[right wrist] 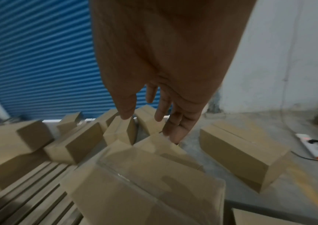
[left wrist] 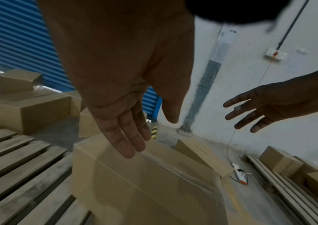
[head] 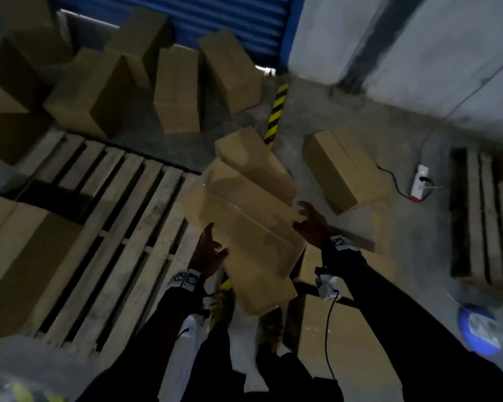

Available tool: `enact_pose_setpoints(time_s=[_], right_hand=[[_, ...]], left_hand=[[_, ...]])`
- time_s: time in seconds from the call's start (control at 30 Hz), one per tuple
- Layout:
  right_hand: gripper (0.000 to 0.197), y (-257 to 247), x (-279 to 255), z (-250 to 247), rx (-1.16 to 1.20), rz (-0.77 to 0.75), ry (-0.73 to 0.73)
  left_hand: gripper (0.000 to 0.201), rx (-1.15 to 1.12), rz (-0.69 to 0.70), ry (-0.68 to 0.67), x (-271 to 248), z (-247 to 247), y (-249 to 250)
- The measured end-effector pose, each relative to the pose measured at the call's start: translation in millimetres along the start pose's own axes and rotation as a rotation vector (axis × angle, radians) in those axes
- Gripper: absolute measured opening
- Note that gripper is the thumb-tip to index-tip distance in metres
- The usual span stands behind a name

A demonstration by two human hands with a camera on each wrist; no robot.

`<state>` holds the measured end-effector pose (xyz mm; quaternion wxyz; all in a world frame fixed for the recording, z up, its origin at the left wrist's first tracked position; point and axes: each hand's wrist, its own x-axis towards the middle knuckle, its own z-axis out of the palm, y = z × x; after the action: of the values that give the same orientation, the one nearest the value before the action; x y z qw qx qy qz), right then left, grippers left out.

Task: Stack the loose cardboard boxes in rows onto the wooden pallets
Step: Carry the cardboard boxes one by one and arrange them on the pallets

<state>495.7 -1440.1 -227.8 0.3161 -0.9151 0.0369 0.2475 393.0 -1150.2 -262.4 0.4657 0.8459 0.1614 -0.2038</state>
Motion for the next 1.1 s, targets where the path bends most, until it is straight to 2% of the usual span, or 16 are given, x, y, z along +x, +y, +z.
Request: enact_pose_setpoints(time_s=[0.17, 0.27, 0.37, 0.47, 0.6, 0.67, 0.77, 0.83, 0.97, 1.03, 1.1], right_hand=[[0.076, 19.3, 66.4, 20.3, -0.078, -0.129, -0.070], [0.076, 34.1, 112.7, 48.8, -0.179, -0.205, -0.109], [0.085, 51.2, 156.6, 72.8, -0.244, -0.228, -0.096], [0.093, 68.1, 195.5, 92.4, -0.268, -0.219, -0.090], [0.104, 97.6, 231.3, 111.7, -0.279, -0.181, -0.152], [0.109, 104.3, 235.7, 114.2, -0.270, -0.184, -0.169], [0.103, 107.9, 226.9, 110.5, -0.287, -0.169, -0.164], [0.104, 114.1, 214.0, 110.3, -0.286, -0.197, -0.192], [0.115, 138.2, 186.4, 107.1, -0.296, -0.174, -0.260], [0.117, 151.9, 188.3, 112.2, -0.281, -0.181, -0.291], [0.117, 139.9, 178.9, 108.7, -0.237, -0.181, -0.275]], left_hand=[[0.100, 0.014, -0.069, 0.069, 24.5, 41.2, -4.4], [0.106, -0.022, -0.076, 0.132, 52.0, 73.4, -29.7], [0.108, -0.061, -0.102, 0.186, 80.1, 108.3, -52.0], [0.117, -0.100, -0.159, 0.182, 106.2, 136.8, -69.2], [0.131, -0.247, -0.215, 0.178, 135.7, 170.2, -85.9], [0.142, -0.319, -0.229, 0.212, 144.5, 178.8, -83.9], [0.156, -0.342, -0.235, 0.281, 150.6, 190.6, -85.4], [0.153, -0.309, -0.237, 0.260, 143.5, 185.5, -85.5], [0.145, -0.134, -0.304, 0.123, 140.8, 168.3, -91.8], [0.134, -0.147, -0.329, 0.120, 141.1, 159.0, -97.7], [0.121, -0.210, -0.301, 0.160, 140.7, 154.0, -106.4]])
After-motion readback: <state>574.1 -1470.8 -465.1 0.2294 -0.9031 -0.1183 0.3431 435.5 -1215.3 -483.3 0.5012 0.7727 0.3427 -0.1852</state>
